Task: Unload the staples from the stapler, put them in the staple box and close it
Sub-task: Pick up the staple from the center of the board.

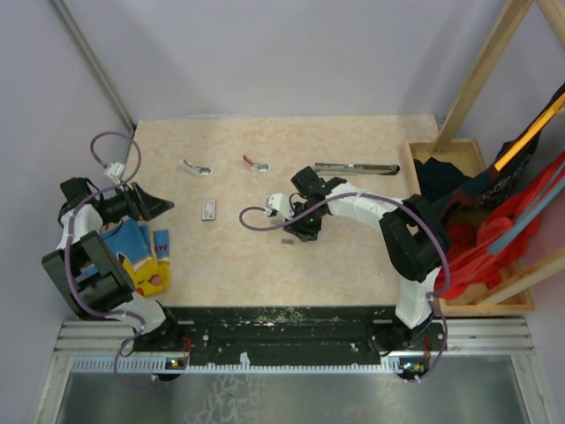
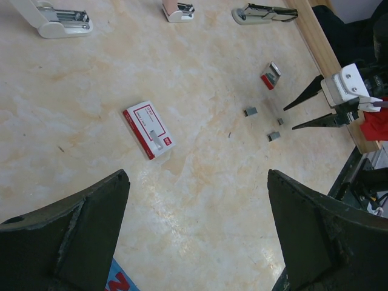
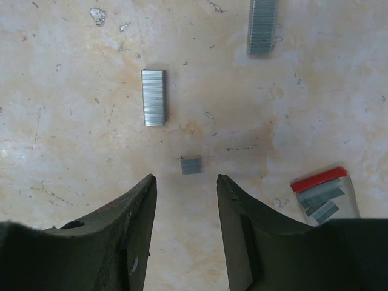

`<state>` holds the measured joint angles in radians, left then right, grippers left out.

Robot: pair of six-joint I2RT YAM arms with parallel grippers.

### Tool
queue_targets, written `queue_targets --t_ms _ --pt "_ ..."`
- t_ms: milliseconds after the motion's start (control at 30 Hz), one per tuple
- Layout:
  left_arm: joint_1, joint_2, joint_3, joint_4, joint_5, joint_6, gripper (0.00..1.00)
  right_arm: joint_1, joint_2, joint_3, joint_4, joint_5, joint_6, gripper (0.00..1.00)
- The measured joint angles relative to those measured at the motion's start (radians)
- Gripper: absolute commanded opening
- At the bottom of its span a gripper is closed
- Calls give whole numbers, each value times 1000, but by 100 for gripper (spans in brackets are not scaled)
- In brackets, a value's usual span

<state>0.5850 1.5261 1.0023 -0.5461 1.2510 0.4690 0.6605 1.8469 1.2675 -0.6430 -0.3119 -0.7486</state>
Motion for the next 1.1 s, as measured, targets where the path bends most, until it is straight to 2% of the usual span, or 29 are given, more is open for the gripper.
queue_targets --t_ms 567,767,967,1100 --pt "0 6 0 -8 8 3 100 9 20 -31 61 40 12 43" --pt "0 6 0 -8 9 3 100 16 29 -37 78 48 19 34" --pt "0 6 0 -10 9 4 100 21 29 -39 86 51 30 16" --pt "0 6 0 -11 9 3 100 22 28 -42 95 56 38 15"
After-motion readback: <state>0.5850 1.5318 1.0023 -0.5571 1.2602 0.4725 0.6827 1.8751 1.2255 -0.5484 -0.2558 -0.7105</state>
